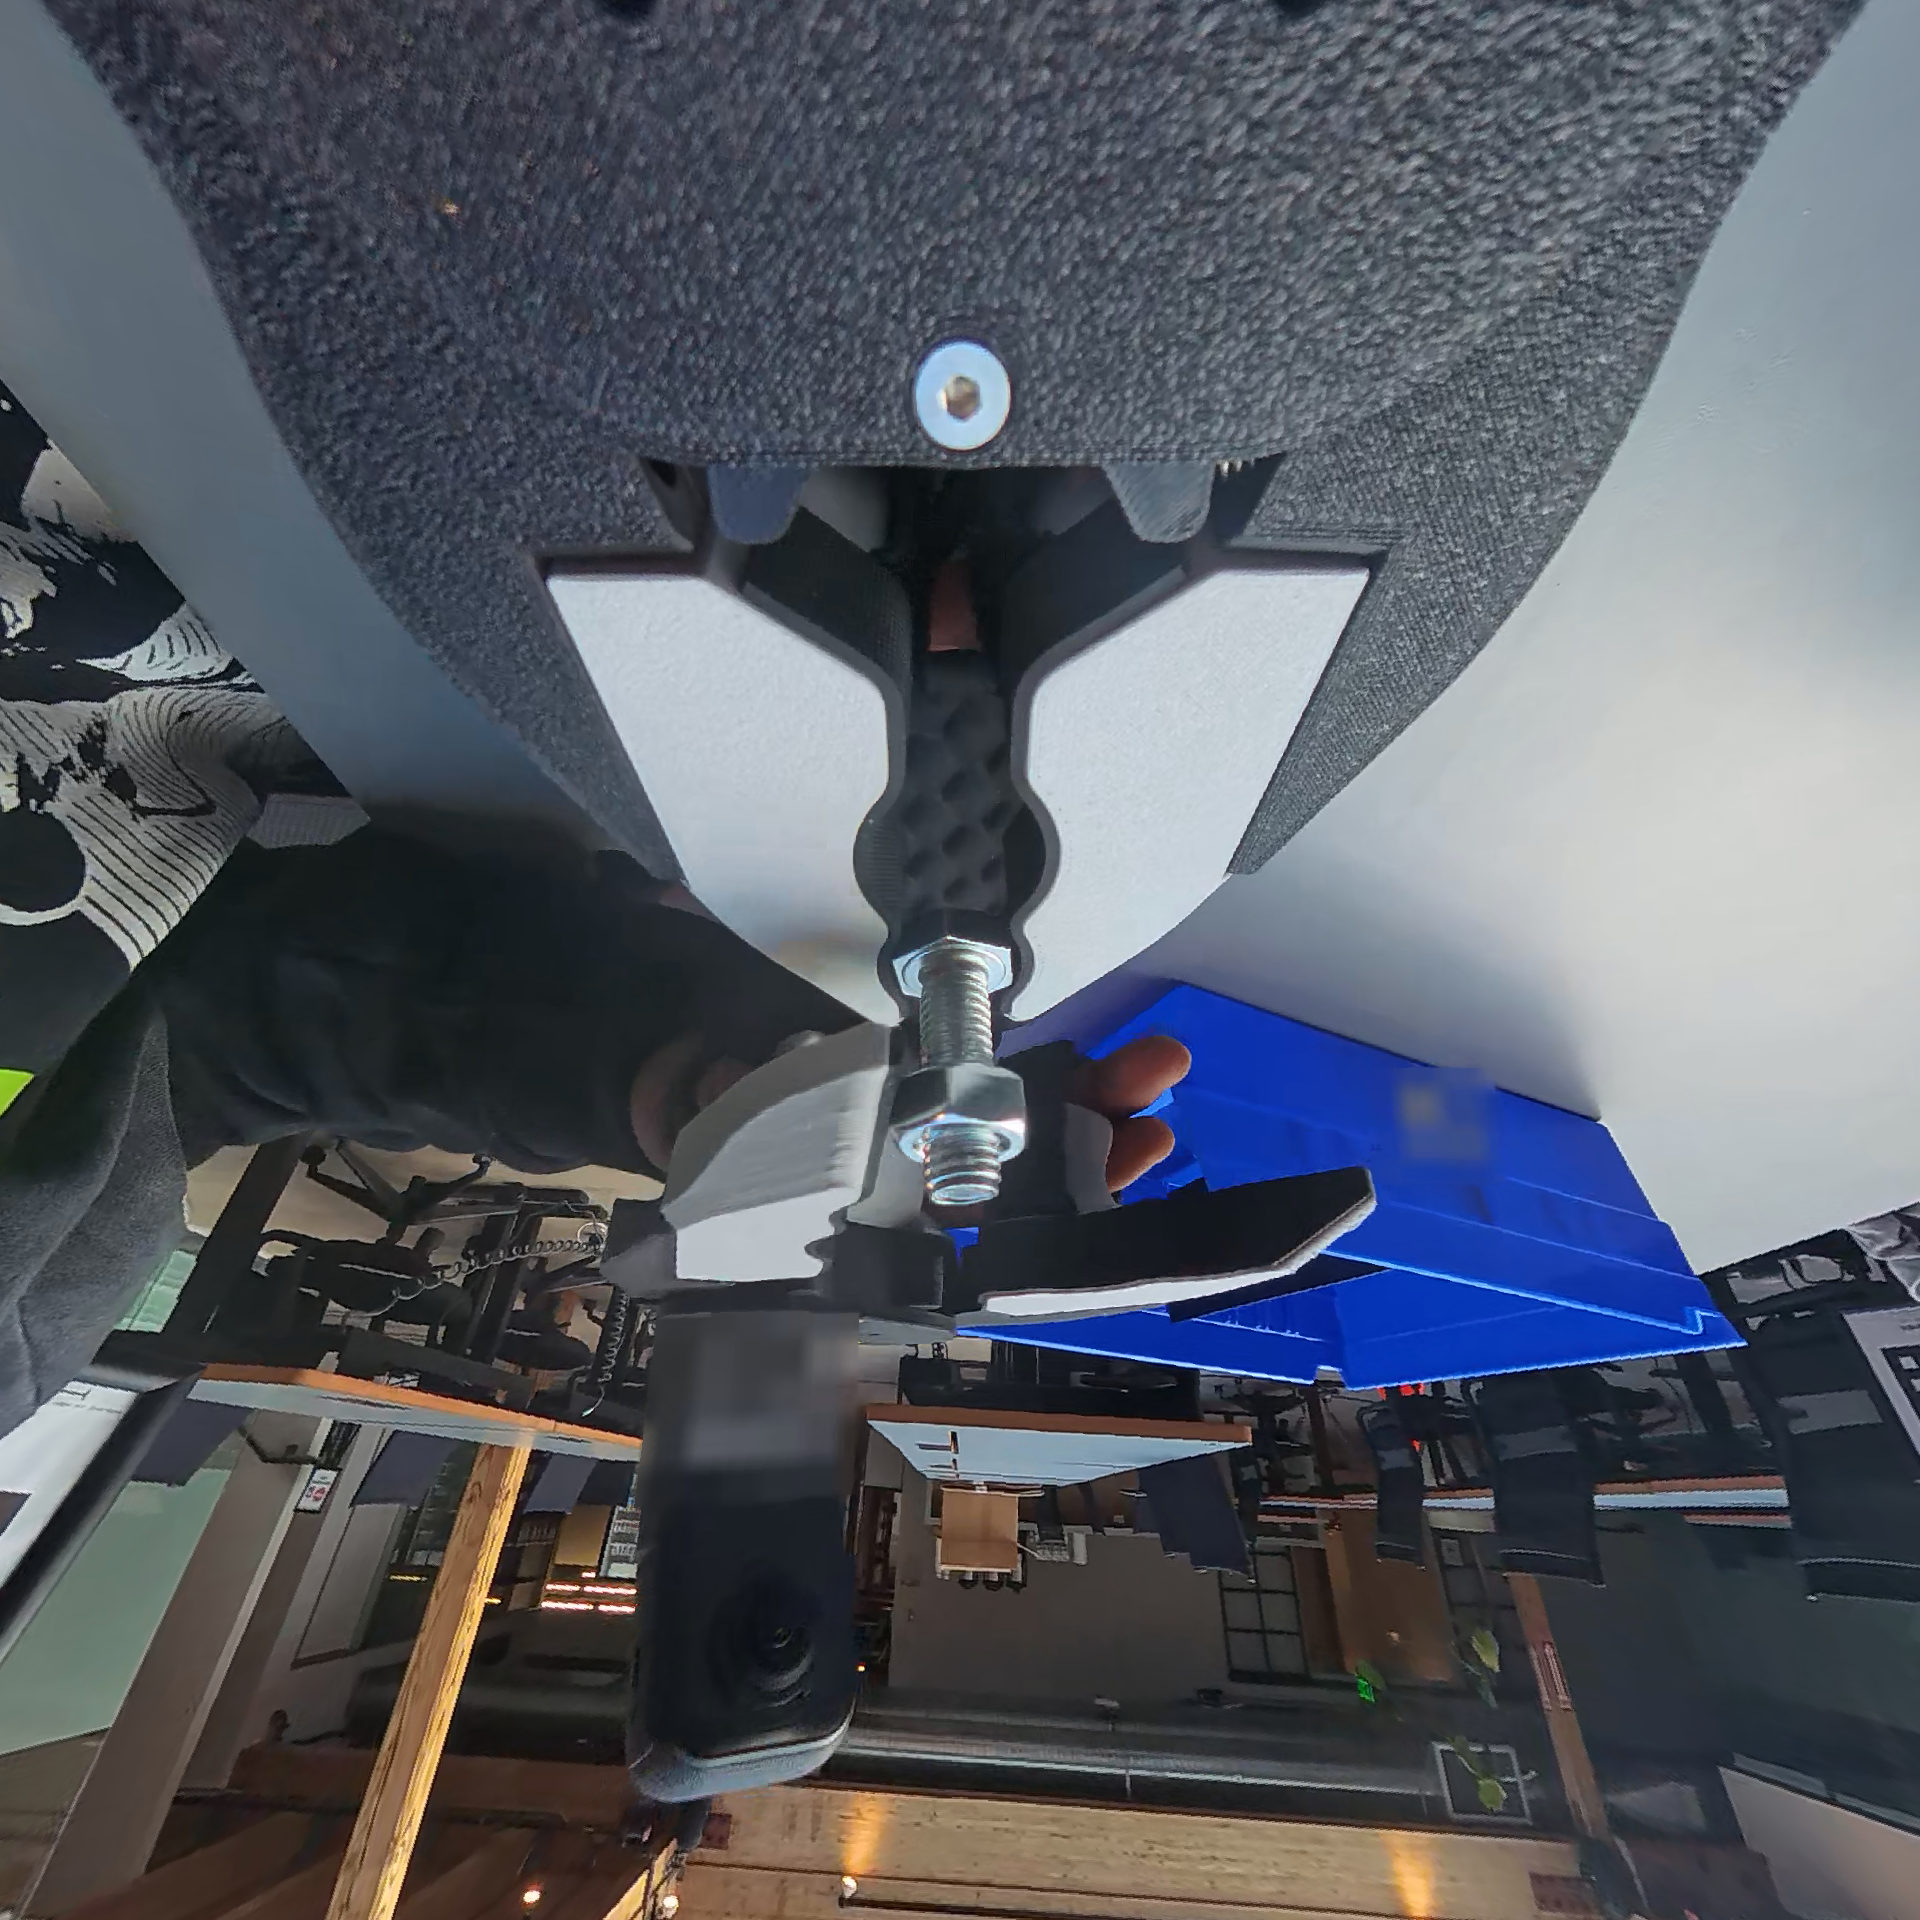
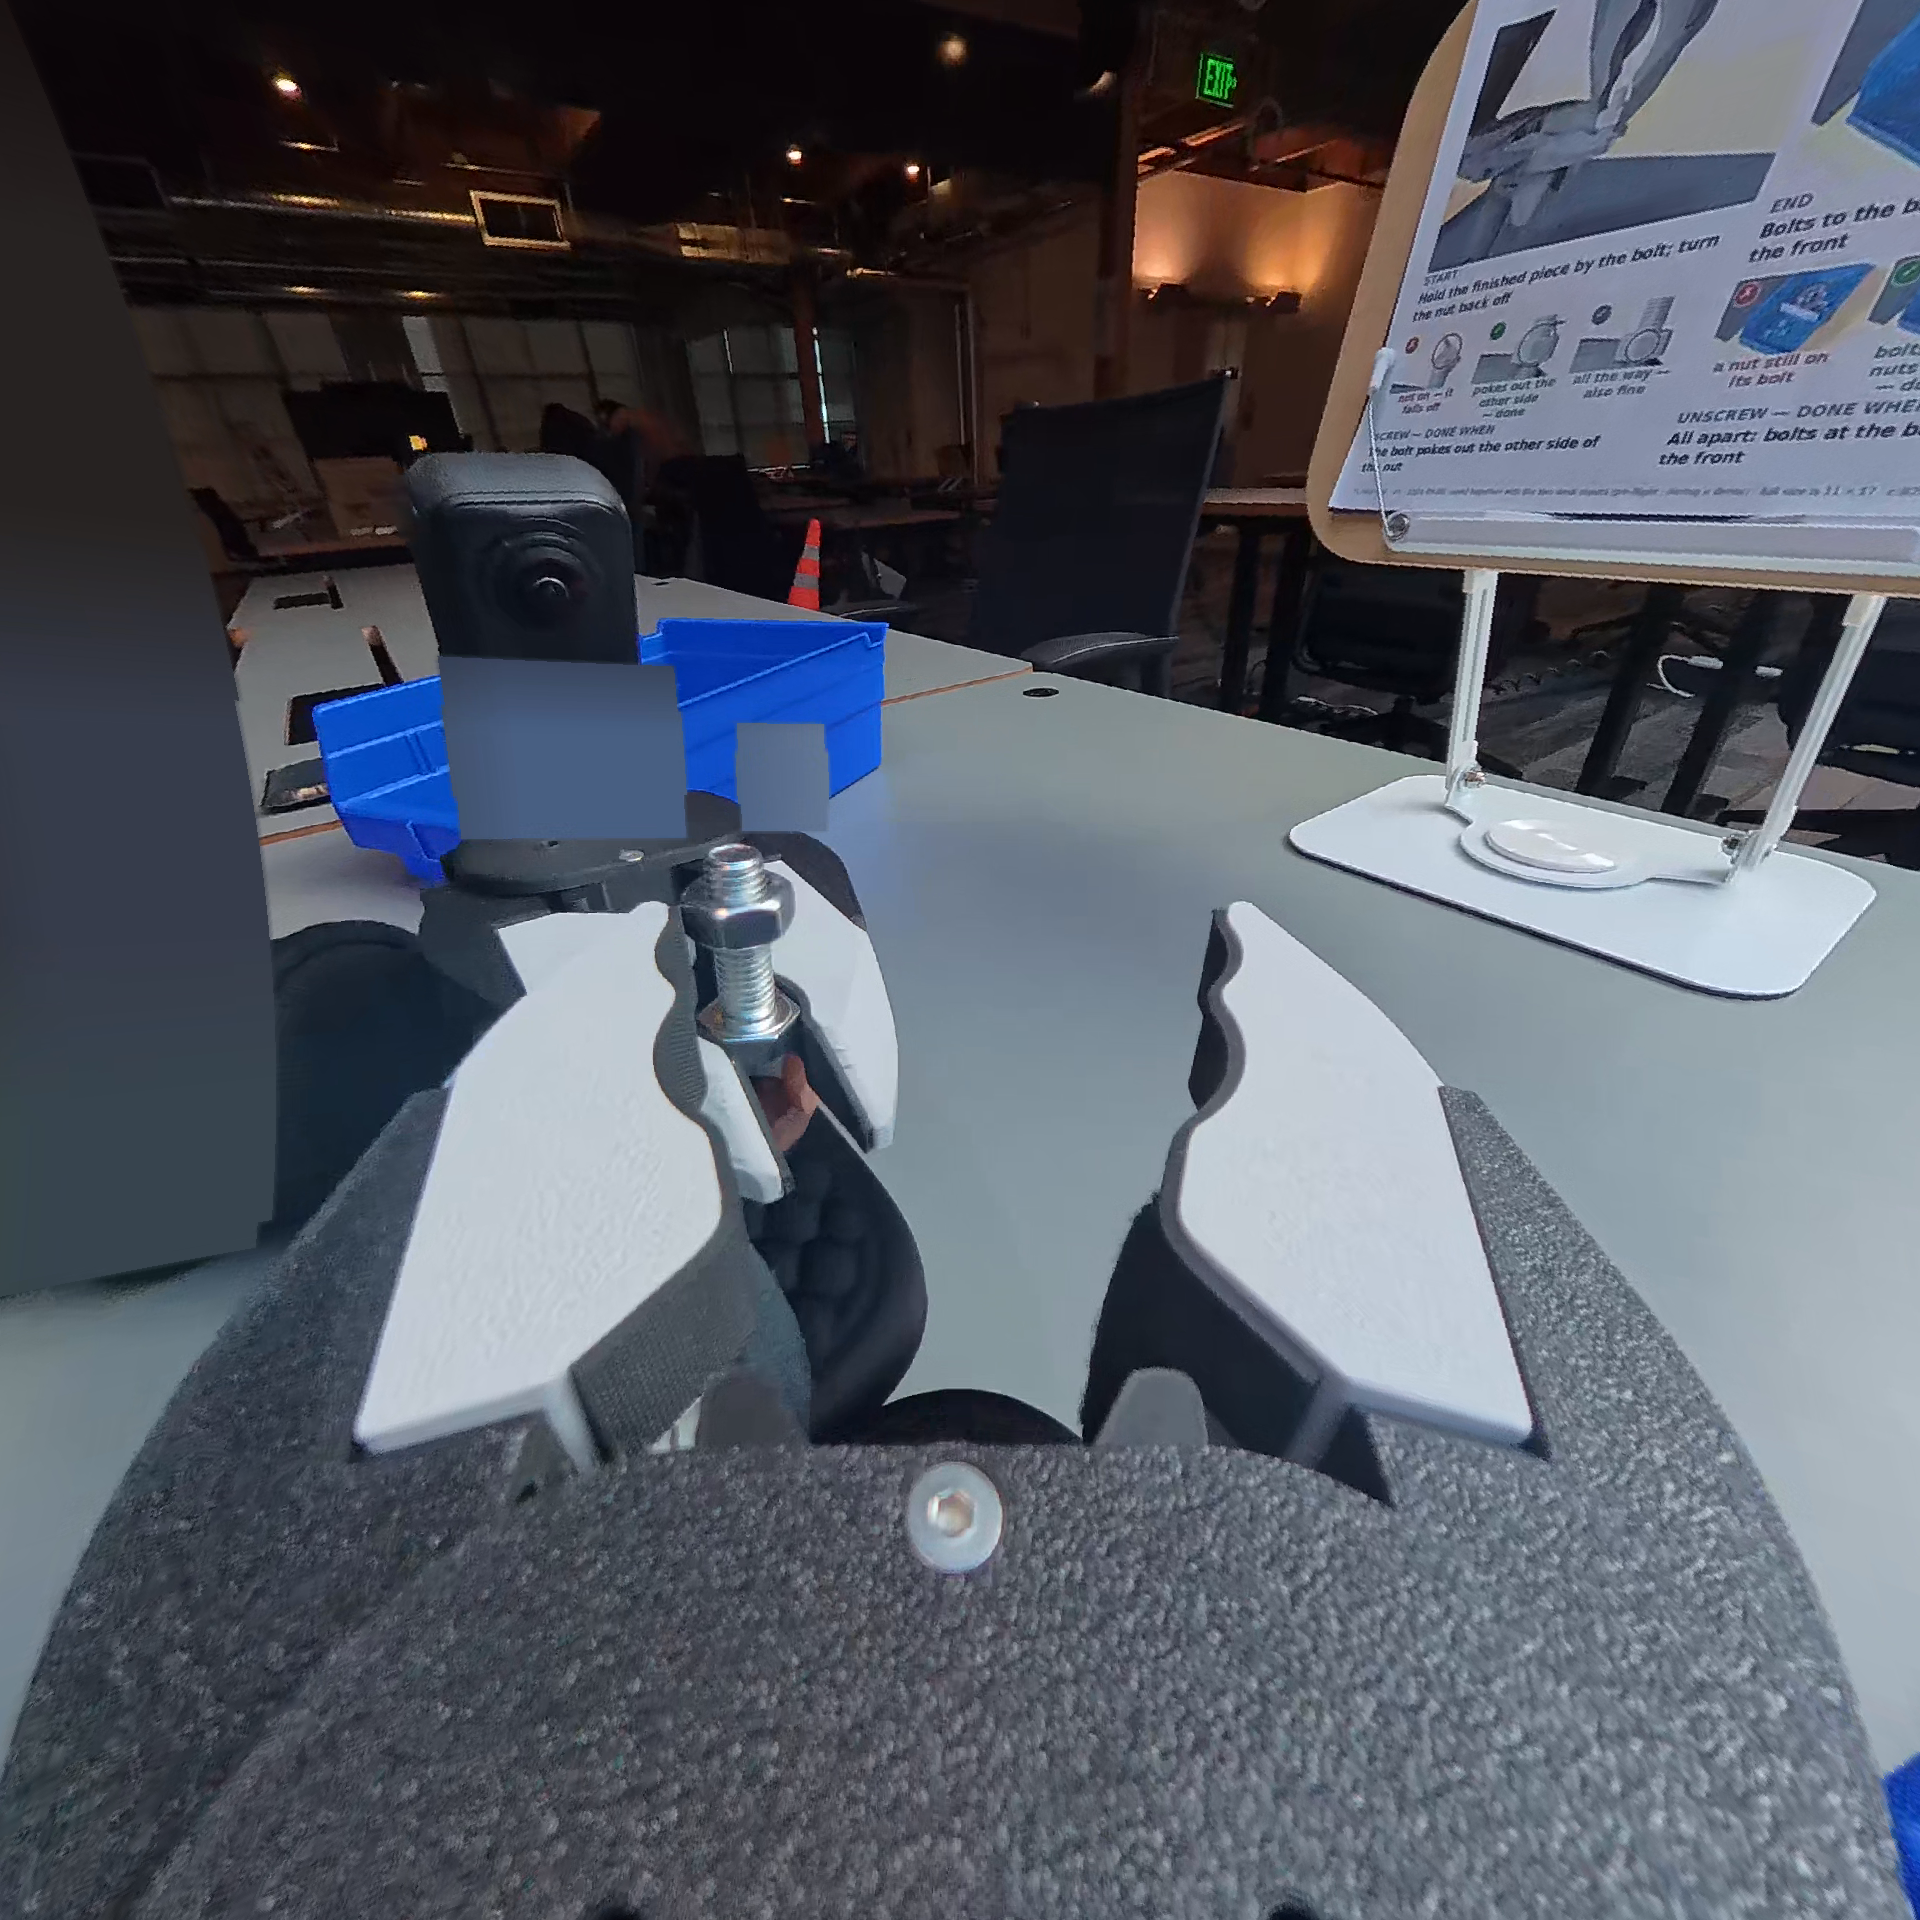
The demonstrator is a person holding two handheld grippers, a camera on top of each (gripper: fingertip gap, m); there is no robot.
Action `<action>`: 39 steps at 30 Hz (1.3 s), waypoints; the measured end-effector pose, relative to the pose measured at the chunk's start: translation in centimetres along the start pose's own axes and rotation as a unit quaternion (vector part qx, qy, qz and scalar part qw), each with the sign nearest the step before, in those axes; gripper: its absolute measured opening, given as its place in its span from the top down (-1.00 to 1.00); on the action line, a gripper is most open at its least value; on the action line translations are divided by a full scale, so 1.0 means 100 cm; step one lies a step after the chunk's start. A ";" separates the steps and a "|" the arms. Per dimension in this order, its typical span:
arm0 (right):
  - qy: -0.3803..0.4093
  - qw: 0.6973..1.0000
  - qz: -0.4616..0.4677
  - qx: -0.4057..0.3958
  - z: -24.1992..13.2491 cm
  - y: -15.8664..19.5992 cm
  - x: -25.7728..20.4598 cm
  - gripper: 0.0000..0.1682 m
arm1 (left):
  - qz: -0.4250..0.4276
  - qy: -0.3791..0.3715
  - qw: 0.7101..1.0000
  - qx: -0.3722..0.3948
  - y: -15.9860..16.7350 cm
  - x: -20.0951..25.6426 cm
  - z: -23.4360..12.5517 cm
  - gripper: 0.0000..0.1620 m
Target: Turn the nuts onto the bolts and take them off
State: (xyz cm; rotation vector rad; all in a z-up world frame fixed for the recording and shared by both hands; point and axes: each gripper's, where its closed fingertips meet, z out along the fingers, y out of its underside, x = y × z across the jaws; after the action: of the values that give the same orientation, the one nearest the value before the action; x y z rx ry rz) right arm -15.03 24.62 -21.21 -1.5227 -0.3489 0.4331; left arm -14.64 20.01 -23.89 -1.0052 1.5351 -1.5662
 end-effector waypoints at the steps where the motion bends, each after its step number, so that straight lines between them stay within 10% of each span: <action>1: 0.005 1.000 0.002 0.001 -0.003 0.000 0.003 -0.10 | -0.003 0.000 1.000 0.001 0.000 0.000 0.000 0.83; 39: 0.008 0.998 0.007 0.057 -0.022 -0.003 0.018 0.00 | 0.006 0.003 1.000 -0.008 0.002 0.002 0.001 0.82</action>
State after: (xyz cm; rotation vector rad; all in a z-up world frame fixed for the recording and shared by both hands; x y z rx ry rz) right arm -12.37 23.53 -21.08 -1.4173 -0.2967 0.4447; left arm -14.61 19.80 -24.07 -0.9991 1.5566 -1.5534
